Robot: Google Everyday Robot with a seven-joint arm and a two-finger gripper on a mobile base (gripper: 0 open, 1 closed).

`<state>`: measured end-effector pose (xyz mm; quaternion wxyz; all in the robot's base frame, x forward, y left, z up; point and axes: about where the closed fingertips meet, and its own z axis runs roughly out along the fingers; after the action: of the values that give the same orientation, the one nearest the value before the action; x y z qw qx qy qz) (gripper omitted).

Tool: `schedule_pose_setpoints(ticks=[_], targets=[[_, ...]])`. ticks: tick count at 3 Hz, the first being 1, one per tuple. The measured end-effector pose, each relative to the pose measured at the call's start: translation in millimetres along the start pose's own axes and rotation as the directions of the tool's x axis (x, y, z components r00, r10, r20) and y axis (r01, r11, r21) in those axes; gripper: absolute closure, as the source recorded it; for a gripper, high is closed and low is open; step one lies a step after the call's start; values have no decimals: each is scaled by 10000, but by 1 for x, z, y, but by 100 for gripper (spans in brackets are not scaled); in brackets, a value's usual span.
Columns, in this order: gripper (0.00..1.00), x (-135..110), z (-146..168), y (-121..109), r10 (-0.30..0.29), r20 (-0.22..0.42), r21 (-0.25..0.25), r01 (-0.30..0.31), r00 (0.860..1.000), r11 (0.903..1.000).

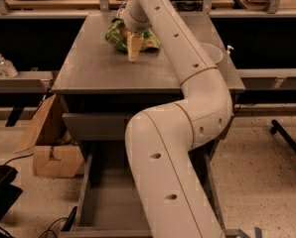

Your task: Place green rice chip bag into middle drawer

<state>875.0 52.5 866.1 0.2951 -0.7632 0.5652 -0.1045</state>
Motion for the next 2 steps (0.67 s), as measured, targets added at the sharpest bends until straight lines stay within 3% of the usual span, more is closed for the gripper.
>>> schedule_pose_setpoints(ticks=[2], targets=[[60,-5,7,4,-193,-120,-230,190,9997,9996]])
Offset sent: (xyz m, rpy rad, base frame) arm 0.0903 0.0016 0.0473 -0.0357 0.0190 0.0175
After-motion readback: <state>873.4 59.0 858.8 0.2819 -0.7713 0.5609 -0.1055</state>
